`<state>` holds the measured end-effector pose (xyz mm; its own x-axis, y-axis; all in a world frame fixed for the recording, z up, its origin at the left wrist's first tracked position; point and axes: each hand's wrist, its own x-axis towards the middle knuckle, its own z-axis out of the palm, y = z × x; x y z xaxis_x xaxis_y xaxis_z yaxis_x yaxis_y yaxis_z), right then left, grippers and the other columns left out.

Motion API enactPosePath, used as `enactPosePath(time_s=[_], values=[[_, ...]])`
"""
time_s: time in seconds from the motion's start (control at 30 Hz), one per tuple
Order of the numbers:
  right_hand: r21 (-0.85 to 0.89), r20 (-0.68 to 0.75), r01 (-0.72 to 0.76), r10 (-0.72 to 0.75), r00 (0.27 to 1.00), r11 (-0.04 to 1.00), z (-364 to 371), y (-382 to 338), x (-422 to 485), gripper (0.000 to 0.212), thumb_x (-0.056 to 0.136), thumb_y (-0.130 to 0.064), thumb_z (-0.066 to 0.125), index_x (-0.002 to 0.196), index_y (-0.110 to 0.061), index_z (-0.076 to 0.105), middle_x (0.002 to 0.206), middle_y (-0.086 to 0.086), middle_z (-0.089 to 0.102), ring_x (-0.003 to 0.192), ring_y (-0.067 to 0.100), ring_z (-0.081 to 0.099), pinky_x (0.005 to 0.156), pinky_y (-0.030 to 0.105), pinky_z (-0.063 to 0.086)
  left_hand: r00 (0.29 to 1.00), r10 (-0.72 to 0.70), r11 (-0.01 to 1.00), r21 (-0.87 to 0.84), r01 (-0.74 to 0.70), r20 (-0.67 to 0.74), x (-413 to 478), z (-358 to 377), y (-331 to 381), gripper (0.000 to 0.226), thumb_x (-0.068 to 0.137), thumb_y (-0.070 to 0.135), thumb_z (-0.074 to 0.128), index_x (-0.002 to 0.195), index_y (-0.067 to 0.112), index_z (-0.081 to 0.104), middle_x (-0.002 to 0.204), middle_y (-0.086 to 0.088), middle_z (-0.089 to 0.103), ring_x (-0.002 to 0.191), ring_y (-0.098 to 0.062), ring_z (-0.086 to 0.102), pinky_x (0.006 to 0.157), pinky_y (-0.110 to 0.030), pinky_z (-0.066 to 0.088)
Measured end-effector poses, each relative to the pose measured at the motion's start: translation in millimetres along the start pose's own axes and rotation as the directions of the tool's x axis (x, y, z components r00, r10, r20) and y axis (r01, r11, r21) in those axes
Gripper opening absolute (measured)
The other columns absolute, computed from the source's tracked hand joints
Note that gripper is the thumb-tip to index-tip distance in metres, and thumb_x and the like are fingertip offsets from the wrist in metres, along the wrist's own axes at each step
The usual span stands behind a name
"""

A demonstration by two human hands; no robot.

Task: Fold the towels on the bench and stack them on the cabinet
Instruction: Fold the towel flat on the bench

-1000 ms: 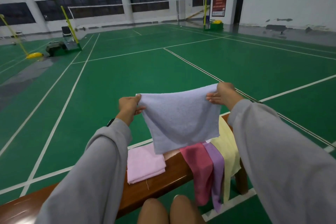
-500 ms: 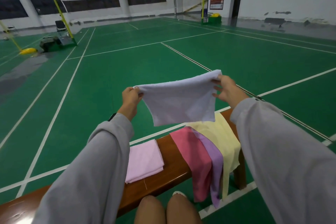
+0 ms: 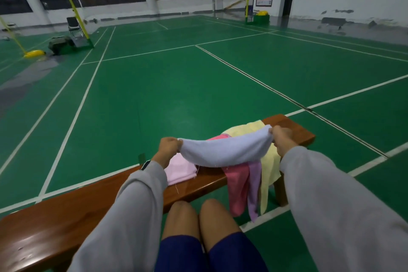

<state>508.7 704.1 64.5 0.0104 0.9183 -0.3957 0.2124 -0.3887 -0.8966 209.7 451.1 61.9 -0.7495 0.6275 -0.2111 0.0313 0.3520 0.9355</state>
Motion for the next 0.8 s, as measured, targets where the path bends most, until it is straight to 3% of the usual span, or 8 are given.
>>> enactPosePath(time_s=[0.07,0.2,0.37,0.5,0.67,0.8], values=[[-0.061,-0.057,-0.055,0.051,0.997,0.997,4,33,41,0.046,0.077,-0.017,0.064,0.120,0.001,0.066,0.116,0.019,0.070,0.103,0.039,0.067,0.094,0.048,0.056,0.999,-0.006,1.000,0.003,0.005,0.044,-16,-1,-11,0.015,0.095,0.006,0.066,0.082,-0.001,0.068,0.086,-0.016,0.061,0.077,-0.028,0.057,0.068,-0.034,0.049],[-0.222,-0.030,0.056,-0.064,0.997,0.973,-7,51,4,0.050,0.081,-0.015,0.065,0.125,0.007,0.063,0.124,0.021,0.066,0.113,0.043,0.065,0.097,0.047,0.055,0.996,-0.027,0.990,0.142,0.014,0.090,-27,-8,-25,0.019,0.096,0.014,0.066,0.079,0.006,0.067,0.084,-0.015,0.066,0.074,-0.029,0.062,0.063,-0.030,0.049],[-0.367,0.000,0.065,-0.070,0.998,0.928,-3,64,20,0.045,0.080,-0.023,0.077,0.117,0.002,0.070,0.124,0.021,0.069,0.110,0.042,0.067,0.092,0.050,0.058,0.997,0.000,0.957,0.289,-0.022,0.076,-13,-9,-29,0.018,0.096,0.016,0.063,0.080,0.009,0.064,0.082,-0.013,0.067,0.070,-0.028,0.067,0.059,-0.030,0.050],[-0.495,-0.005,0.175,-0.204,0.979,0.851,6,48,10,0.030,0.093,-0.024,0.069,0.111,-0.001,0.075,0.116,0.020,0.071,0.106,0.042,0.066,0.087,0.039,0.056,0.997,0.068,0.929,0.362,-0.075,0.032,4,3,-24,0.017,0.097,0.022,0.064,0.084,0.011,0.065,0.083,-0.010,0.069,0.069,-0.028,0.072,0.057,-0.029,0.051],[-0.609,0.018,0.252,-0.305,0.952,0.752,19,36,31,0.028,0.097,-0.026,0.064,0.107,-0.003,0.075,0.111,0.020,0.072,0.098,0.040,0.065,0.076,0.032,0.049,0.989,0.144,0.863,0.484,-0.146,0.041,40,16,-22,0.018,0.095,0.031,0.063,0.085,0.017,0.065,0.078,-0.009,0.074,0.065,-0.022,0.073,0.074,-0.036,0.059],[-0.679,0.000,0.254,-0.346,0.938,0.689,25,29,52,0.028,0.101,-0.027,0.061,0.109,-0.003,0.074,0.107,0.020,0.071,0.090,0.036,0.062,0.080,0.039,0.055,0.988,0.147,0.836,0.528,-0.148,0.043,72,26,-29,0.020,0.095,0.040,0.059,0.091,0.020,0.062,0.078,-0.005,0.073,0.070,-0.026,0.071,0.080,-0.041,0.058]])
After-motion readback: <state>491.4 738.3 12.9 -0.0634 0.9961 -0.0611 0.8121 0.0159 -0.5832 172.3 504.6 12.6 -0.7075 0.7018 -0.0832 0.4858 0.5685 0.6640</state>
